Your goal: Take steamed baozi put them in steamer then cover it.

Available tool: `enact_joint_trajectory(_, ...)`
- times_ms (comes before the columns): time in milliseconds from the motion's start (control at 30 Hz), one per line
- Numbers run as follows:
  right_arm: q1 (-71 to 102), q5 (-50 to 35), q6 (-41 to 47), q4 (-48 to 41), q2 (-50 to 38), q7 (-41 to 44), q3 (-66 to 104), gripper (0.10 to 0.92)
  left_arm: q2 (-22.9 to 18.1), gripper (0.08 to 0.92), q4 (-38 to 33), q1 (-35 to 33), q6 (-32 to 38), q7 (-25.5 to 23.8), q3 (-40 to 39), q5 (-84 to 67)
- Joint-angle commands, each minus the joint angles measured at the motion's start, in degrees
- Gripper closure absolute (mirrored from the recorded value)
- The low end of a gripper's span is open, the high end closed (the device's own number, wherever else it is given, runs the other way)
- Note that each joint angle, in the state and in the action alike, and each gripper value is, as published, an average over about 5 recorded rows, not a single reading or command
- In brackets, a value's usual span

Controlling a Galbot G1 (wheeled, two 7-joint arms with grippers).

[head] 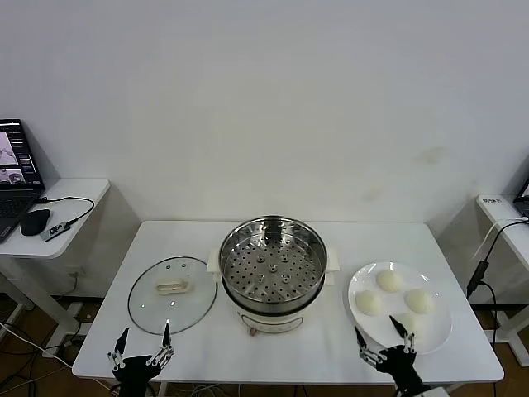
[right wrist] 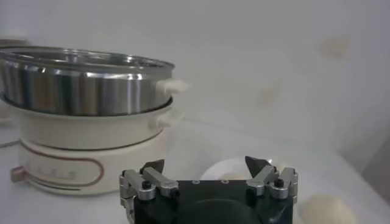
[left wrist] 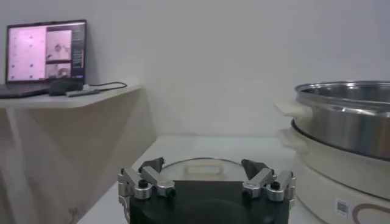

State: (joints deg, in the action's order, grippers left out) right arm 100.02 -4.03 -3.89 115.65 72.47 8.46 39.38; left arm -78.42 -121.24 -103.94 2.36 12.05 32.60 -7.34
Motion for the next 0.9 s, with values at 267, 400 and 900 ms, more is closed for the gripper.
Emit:
enact_joint_trajectory(267,-10.7,24.3,0.5,-4.2,-13.5,1.2,8.2,0.203,1.7,0.177,-0.9,2.6,-2.6,-2.3,2.3,3.7)
enact_joint_trajectory(400,-15.5,29.0,2.8,-6.5,-21.0,6.4,7.7,0.203,2.0,0.177,-0.7,3.1,-2.5,-2.7,2.6,3.9)
enact_joint_trajectory(900,-45.4,23.5,13.5,-21.1,-48.1,30.7,-21.4,0.203,1.7,0.177,-1.8,2.4,-2.4,-3.0,2.8,4.2)
